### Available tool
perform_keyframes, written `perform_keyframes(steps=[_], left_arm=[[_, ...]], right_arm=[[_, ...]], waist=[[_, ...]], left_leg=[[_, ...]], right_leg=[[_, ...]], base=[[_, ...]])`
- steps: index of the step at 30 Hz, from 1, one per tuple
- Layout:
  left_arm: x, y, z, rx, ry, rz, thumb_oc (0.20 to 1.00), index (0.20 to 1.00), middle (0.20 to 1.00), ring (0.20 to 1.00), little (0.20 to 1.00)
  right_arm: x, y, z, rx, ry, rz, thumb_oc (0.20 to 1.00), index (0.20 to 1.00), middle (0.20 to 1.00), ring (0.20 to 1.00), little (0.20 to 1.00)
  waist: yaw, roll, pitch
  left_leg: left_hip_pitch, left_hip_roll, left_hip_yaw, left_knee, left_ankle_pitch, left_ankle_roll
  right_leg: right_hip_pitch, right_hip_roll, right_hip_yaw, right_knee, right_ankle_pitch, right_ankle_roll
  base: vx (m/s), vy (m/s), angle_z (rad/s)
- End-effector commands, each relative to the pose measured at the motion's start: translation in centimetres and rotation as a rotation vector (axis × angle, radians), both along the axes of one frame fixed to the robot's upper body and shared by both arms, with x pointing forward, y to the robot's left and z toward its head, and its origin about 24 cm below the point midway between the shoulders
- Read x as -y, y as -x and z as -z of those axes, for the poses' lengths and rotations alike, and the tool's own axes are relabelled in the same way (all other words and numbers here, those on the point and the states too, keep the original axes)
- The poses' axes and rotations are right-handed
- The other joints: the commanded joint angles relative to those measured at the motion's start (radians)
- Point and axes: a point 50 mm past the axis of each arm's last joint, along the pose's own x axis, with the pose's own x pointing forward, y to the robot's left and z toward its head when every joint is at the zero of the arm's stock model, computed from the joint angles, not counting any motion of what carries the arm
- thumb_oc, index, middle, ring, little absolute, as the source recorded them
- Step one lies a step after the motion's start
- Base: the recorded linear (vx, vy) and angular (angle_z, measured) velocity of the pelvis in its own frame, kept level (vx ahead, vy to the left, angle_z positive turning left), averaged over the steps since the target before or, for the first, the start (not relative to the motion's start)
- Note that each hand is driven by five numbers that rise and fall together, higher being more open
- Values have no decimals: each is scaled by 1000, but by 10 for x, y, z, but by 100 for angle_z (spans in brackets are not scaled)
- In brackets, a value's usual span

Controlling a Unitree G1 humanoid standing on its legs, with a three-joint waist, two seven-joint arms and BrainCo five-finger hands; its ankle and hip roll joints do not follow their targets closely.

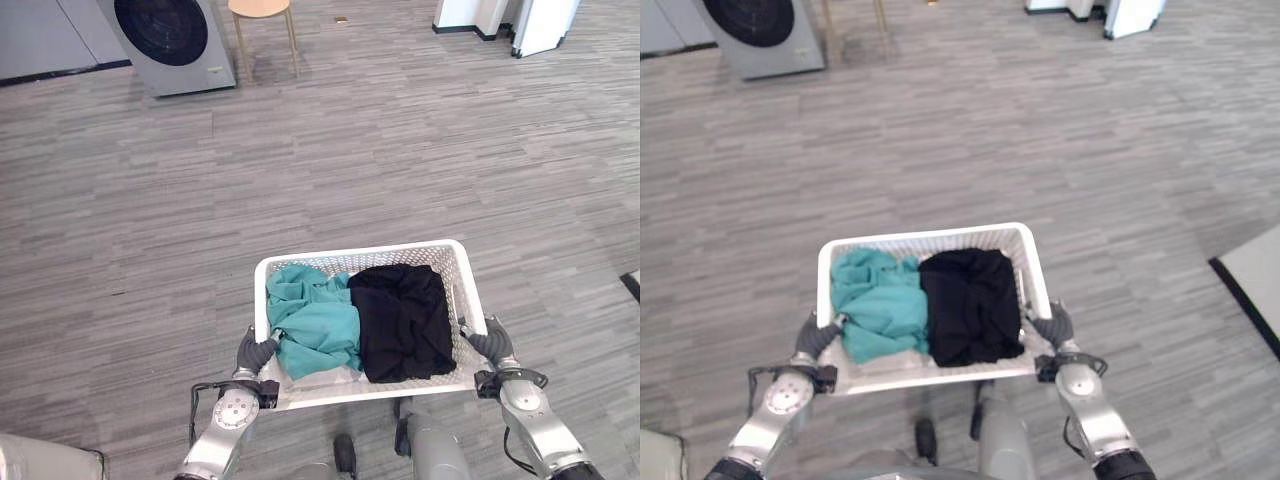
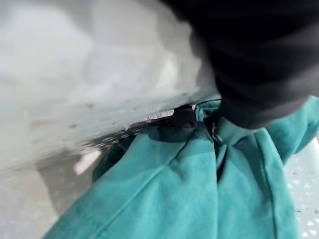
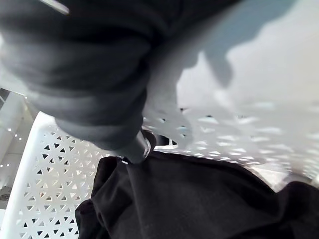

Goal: Grab the laundry basket,head to the washer,open it,put in the laundry and shut it.

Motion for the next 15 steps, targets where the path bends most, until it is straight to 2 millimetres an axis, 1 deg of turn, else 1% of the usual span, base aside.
perform_keyframes(steps=[1,2,3,4,5,6,7,8,9,11,12,13,14,15], left_arm=[[3,-16,-33,190,10,20,200,200,200,200,200],[5,-15,-30,182,21,13,200,200,200,200,200],[8,-14,-29,176,34,20,200,200,200,200,200],[11,-13,-28,168,42,28,200,200,200,200,200],[12,-13,-27,165,51,28,200,200,200,200,200],[14,-15,-28,167,64,23,200,200,200,200,200],[14,-16,-29,168,67,25,200,200,200,200,200],[14,-16,-29,168,67,27,200,200,200,200,200],[13,-16,-30,172,67,24,200,200,200,200,200],[14,-17,-30,169,69,31,200,200,200,200,200],[15,-16,-28,155,64,41,200,200,200,200,200],[15,-16,-28,155,64,41,200,200,200,200,200],[16,-16,-27,150,63,48,200,200,200,200,200],[17,-14,-26,142,59,53,200,200,200,200,200]], right_arm=[[-24,-18,-52,275,-118,-196,200,200,200,200,200],[-23,-17,-50,265,-109,-199,200,200,200,200,200],[-17,-15,-48,252,-93,-182,200,200,200,200,200],[-13,-14,-47,246,-82,-173,200,200,200,200,200],[-10,-14,-48,249,-70,-166,200,200,200,200,200],[-6,-16,-49,257,-57,-153,200,200,200,200,200],[-4,-16,-51,263,-51,-143,200,200,200,200,200],[-2,-16,-52,266,-53,-134,200,200,200,200,200],[1,-15,-52,263,-49,-121,200,200,200,200,200],[4,-13,-50,251,-43,-111,200,200,200,200,200],[8,-11,-49,242,-50,-92,200,200,200,200,200],[8,-10,-49,242,-50,-92,200,200,200,200,200],[9,-10,-48,238,-53,-87,200,200,200,200,200],[9,-8,-45,229,-59,-80,200,200,200,200,200]], waist=[[-23,-13,-12],[-31,-8,-24],[-40,-1,-30],[-47,11,-36],[-48,20,-39],[-47,22,-36],[-42,13,-33],[-39,6,-31],[-33,-5,-29],[-17,-21,-23],[-4,-32,-22],[-4,-34,-24],[2,-34,-24],[10,-28,-22]], left_leg=[[69,70,-1,38,-96,-74],[81,77,-7,59,-115,-79],[83,91,-21,89,-126,-87],[73,113,-24,140,-103,-102],[48,134,-24,215,-55,-125],[4,159,-23,324,11,-147],[-34,177,-14,407,61,-150],[-65,196,-1,480,85,-149],[-94,206,18,526,88,-141],[-156,192,39,535,45,-119],[-223,177,76,457,-4,-100],[-224,174,77,452,0,-98],[-244,168,90,396,-1,-96],[-266,158,103,321,25,-102]], right_leg=[[98,9,22,84,50,42],[95,7,25,113,59,31],[100,11,35,132,55,21],[115,19,34,142,49,9],[133,25,26,143,43,-5],[156,30,16,140,34,-23],[181,30,9,135,19,-37],[212,37,-1,123,3,-54],[243,41,-4,110,-11,-65],[298,39,1,89,-35,-70],[353,36,-3,71,-61,-61],[350,33,-3,70,-59,-61],[366,35,-6,69,-72,-57],[394,44,-7,64,-86,-54]], base=[[329,-126,53],[326,-149,61],[465,-237,50],[400,-253,49],[368,-269,83],[322,-272,88],[329,-292,57],[355,-282,-15],[382,-247,-24],[468,-183,-1],[428,-119,5],[413,-89,-2],[246,-20,-5],[596,-31,-18]])
